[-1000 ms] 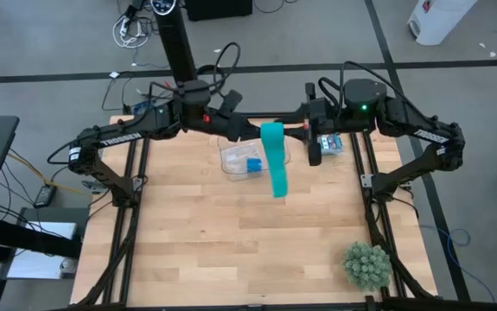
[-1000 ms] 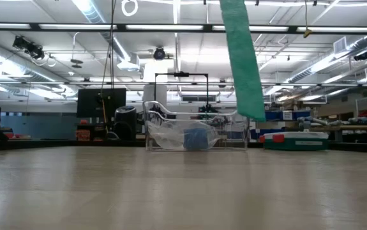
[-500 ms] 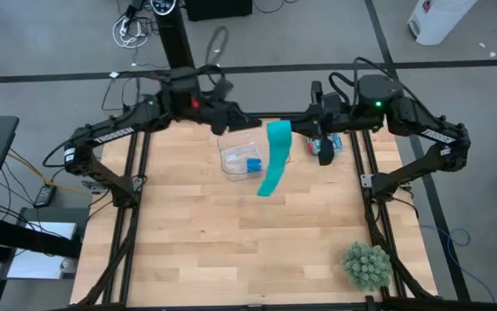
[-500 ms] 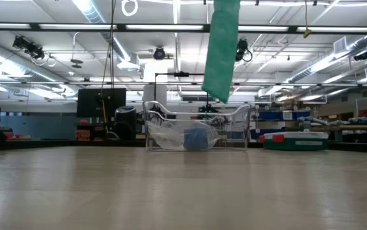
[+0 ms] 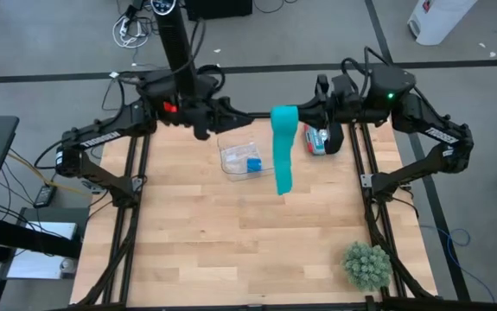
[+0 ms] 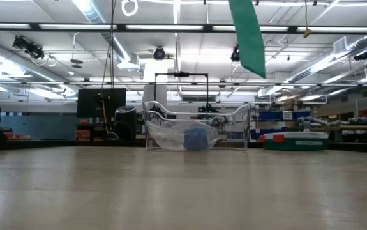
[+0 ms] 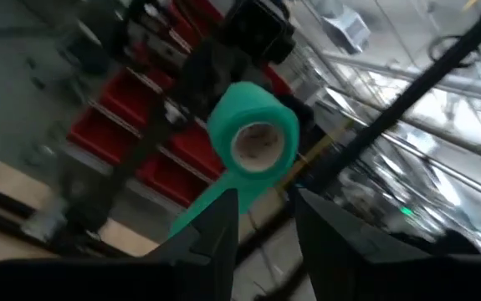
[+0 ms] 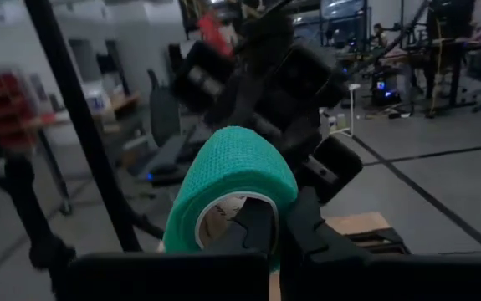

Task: Roll bandage
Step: Roll the sky blue bandage

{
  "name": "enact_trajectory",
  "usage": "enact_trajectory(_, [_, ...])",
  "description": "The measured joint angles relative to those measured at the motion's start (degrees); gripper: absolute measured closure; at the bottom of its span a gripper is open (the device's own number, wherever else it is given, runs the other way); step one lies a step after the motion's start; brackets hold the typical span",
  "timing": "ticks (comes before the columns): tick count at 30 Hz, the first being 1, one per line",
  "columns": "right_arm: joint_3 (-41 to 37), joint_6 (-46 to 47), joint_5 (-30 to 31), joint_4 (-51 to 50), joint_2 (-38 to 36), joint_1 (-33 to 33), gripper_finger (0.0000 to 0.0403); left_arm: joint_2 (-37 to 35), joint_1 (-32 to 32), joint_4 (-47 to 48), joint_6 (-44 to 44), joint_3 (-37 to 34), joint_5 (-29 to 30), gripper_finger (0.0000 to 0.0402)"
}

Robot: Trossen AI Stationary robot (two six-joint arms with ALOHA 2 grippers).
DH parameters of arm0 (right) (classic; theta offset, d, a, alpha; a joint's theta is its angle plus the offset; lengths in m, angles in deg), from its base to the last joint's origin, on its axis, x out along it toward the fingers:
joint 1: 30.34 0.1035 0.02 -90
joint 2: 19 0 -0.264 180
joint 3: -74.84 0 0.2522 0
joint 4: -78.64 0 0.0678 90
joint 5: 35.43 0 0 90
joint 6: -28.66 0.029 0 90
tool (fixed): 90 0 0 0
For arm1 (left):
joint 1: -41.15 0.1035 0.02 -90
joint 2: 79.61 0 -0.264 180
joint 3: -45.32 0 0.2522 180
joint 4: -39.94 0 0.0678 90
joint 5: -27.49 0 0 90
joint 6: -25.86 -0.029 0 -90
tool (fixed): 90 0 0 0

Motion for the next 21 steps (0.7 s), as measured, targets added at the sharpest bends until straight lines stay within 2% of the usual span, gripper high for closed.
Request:
enact_trajectory(5, [0.00, 2.78, 0.11, 0.77, 0.25, -1.25, 0.0402, -0.07, -3.88, 0.78, -7.07, 0.04, 12.64, 0.0275])
enact_trajectory(8, [0.00, 5.39, 0.55, 1.21, 0.60, -1.79, 0.0402, -0.02, -5.25, 1.61, -12.08, 0.02, 17.36, 0.0275])
enact_trajectory(14, [0.00, 9.51, 1.26, 4.85, 0.72, -3.76, 0.0402, 0.28, -6.96, 4.38, -19.29, 0.07, 18.81, 0.0275])
enact_trajectory(21, [0.01, 10.63, 1.26, 9.30, 1.34, -5.75, 0.0403, 0.77, -7.35, 6.49, -22.84, 0.11, 19.53, 0.0275])
